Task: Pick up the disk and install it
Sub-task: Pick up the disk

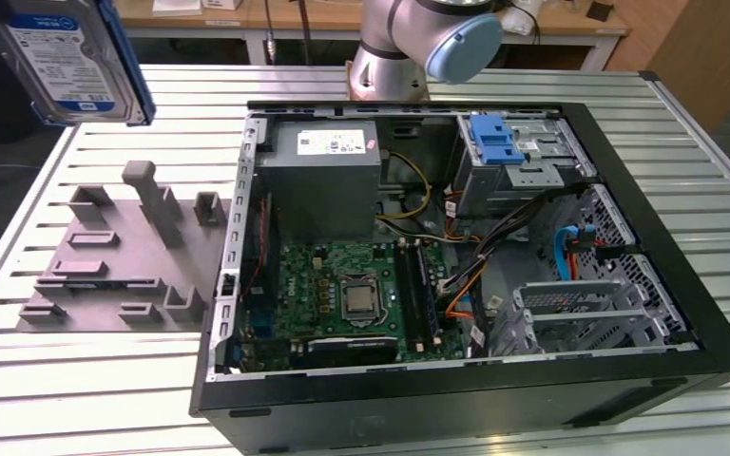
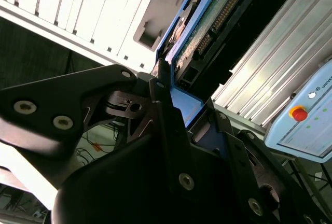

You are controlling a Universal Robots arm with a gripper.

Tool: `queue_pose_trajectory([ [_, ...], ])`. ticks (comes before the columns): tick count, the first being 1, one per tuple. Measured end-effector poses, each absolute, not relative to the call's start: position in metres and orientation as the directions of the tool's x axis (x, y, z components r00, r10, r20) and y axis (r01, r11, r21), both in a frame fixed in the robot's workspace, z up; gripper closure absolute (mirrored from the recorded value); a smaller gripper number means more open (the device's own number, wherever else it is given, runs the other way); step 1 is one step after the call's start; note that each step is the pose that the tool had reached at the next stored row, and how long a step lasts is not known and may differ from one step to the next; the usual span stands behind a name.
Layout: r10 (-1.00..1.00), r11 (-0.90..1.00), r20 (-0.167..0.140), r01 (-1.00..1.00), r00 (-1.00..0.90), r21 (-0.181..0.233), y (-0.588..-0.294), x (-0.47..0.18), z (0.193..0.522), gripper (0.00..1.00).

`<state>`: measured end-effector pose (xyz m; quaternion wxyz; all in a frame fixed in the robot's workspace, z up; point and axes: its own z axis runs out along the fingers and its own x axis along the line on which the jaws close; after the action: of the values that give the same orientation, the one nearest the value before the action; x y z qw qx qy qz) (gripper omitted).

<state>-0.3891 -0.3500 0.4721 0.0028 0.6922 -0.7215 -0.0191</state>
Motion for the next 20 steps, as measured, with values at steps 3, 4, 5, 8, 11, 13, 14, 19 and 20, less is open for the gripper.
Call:
queue_pose_trajectory([
  [3,-0.999,0.041,-0.022,-0.999,-0.042,0.031,-0.3500,-0.3881,0.4720,0.63],
  [4,-0.999,0.041,-0.022,-0.999,-0.042,0.032,-0.3500,-0.3878,0.4720,0.63],
  [5,-0.999,0.041,-0.022,-0.999,-0.042,0.031,-0.3500,-0.3874,0.4720,0.63],
  [8,-0.999,0.041,-0.022,-0.999,-0.042,0.032,-0.3500,-0.3861,0.4720,0.63],
  [11,-0.999,0.041,-0.022,-0.999,-0.042,0.032,-0.3500,-0.3847,0.4720,0.63],
  [13,-0.999,0.041,-0.022,-0.999,-0.042,0.031,-0.3500,-0.3839,0.4720,0.63],
  [14,-0.999,0.041,-0.022,-0.999,-0.042,0.032,-0.3500,-0.3836,0.4720,0.63],
  [19,-0.999,0.041,-0.022,-0.999,-0.042,0.031,-0.3500,-0.3820,0.4720,0.63],
  [20,-0.999,0.041,-0.022,-0.999,-0.042,0.031,-0.3500,-0.3817,0.4720,0.63],
])
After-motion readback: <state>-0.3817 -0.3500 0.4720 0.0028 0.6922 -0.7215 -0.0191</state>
